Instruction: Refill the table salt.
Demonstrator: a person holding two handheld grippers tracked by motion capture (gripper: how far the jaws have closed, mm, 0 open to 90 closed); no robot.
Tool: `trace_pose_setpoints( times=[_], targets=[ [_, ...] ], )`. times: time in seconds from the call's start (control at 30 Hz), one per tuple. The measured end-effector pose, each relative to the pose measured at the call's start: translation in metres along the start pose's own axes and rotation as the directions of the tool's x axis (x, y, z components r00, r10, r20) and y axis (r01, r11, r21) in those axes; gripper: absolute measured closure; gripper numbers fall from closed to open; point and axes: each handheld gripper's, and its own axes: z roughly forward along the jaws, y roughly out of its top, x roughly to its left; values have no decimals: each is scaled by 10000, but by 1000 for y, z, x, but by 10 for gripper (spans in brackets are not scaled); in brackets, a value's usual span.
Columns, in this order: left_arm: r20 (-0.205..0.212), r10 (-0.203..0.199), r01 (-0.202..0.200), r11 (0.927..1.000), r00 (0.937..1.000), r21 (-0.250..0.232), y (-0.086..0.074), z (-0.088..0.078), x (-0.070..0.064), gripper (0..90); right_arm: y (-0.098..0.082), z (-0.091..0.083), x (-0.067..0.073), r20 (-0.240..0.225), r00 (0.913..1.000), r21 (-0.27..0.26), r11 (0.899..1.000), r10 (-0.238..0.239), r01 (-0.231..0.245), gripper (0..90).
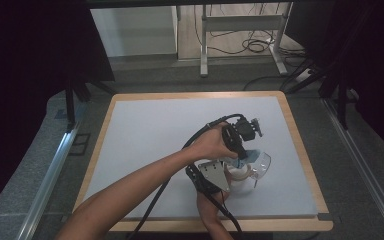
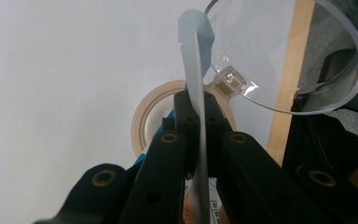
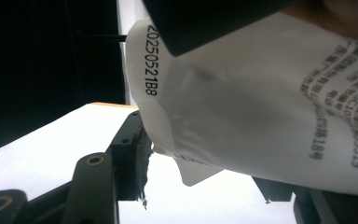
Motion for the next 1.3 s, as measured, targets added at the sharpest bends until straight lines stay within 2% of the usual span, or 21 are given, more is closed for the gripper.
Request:
trace_pose_setpoints(
  times=[1.3],
  targets=[
    [-22,34,-33,9999,10000,167,4,1,0,900,1,1,-1,61,9999,-52,9999,154,-154,441]
  ],
)
